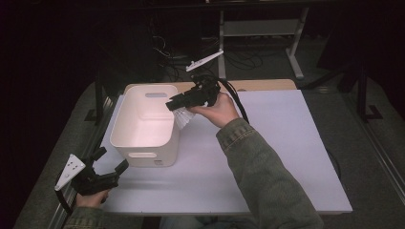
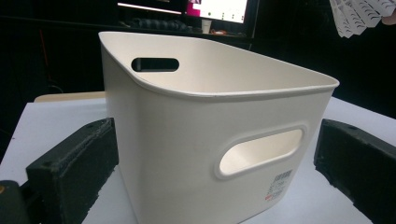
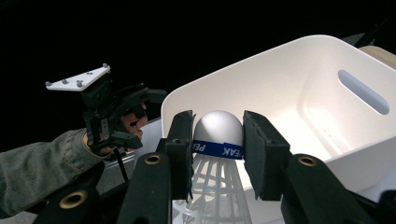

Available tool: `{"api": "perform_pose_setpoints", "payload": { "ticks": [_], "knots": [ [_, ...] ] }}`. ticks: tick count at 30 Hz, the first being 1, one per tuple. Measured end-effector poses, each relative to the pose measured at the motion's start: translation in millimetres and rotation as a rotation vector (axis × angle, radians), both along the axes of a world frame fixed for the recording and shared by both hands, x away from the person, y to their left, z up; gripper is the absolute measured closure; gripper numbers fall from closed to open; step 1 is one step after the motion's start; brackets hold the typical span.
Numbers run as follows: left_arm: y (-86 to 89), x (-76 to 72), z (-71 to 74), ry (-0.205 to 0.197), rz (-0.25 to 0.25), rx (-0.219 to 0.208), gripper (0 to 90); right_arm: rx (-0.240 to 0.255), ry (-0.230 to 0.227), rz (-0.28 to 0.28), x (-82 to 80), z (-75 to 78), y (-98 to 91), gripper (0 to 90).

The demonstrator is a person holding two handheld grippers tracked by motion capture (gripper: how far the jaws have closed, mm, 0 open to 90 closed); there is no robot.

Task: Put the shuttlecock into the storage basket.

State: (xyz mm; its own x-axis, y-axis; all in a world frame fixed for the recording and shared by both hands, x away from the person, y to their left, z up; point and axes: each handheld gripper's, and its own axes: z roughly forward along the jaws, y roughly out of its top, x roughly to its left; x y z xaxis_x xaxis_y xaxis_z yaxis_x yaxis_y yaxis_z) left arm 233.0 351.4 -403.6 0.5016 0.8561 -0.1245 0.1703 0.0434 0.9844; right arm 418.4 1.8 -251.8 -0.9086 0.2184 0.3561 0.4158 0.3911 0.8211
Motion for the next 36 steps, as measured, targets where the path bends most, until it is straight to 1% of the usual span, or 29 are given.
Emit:
{"api": "perform_pose_setpoints", "payload": {
  "ticks": [5, 6, 7, 11, 16, 21, 22, 24, 25, 26, 33, 35, 36],
  "knots": [
    [0.0, 0.1, 0.0, -0.003, -0.001, 0.003, 0.0, -0.002, -0.005, -0.001, 0.9, 3.0, 8.4, 63.4],
    [0.1, 0.1, 0.0, -0.002, -0.001, 0.003, 0.0, 0.006, -0.010, 0.005, 1.7, 3.3, 10.2, 63.4],
    [-0.3, -0.1, -0.1, 0.002, 0.001, -0.003, 0.0, 0.007, -0.005, 0.004, 2.0, 3.8, 11.9, 63.4],
    [0.0, -0.1, -0.2, 0.002, 0.001, -0.007, 0.0, 0.011, -0.007, 0.005, 5.0, 3.5, 18.8, 63.4],
    [-0.1, -0.2, 0.0, 0.000, 0.002, -0.009, 0.0, 0.004, 0.001, 0.004, 9.2, -0.1, 27.4, 63.4],
    [0.5, -0.4, 0.2, 0.000, 0.002, -0.006, 0.0, 0.007, 0.007, 0.007, 13.1, -3.2, 36.2, 63.4],
    [0.5, -0.3, 0.2, 0.000, 0.002, -0.008, 0.0, 0.012, -0.001, 0.010, 14.7, -4.5, 38.0, 63.4],
    [0.6, -0.2, 0.1, 0.001, 0.001, -0.011, 0.0, 0.019, 0.005, 0.007, 16.3, -6.7, 41.1, 63.4],
    [0.6, -0.2, 0.1, 0.001, 0.001, -0.011, 0.0, 0.020, -0.003, 0.005, 17.8, -8.4, 42.7, 63.4],
    [0.7, -0.1, 0.0, 0.002, -0.001, -0.007, 0.0, 0.023, 0.012, 0.007, 17.6, -9.3, 44.2, 63.4],
    [0.7, -0.1, 0.0, 0.003, -0.001, -0.008, 0.0, 0.039, 0.022, 0.000, 21.4, -16.7, 51.5, 63.4],
    [0.4, 0.0, 0.1, 0.001, -0.001, -0.009, 0.0, 0.049, 0.033, -0.003, 21.8, -18.6, 52.9, 63.4],
    [0.4, 0.0, 0.2, 0.001, -0.001, -0.009, 0.0, 0.051, 0.029, -0.007, 22.4, -20.3, 54.2, 63.4]
  ]
}}
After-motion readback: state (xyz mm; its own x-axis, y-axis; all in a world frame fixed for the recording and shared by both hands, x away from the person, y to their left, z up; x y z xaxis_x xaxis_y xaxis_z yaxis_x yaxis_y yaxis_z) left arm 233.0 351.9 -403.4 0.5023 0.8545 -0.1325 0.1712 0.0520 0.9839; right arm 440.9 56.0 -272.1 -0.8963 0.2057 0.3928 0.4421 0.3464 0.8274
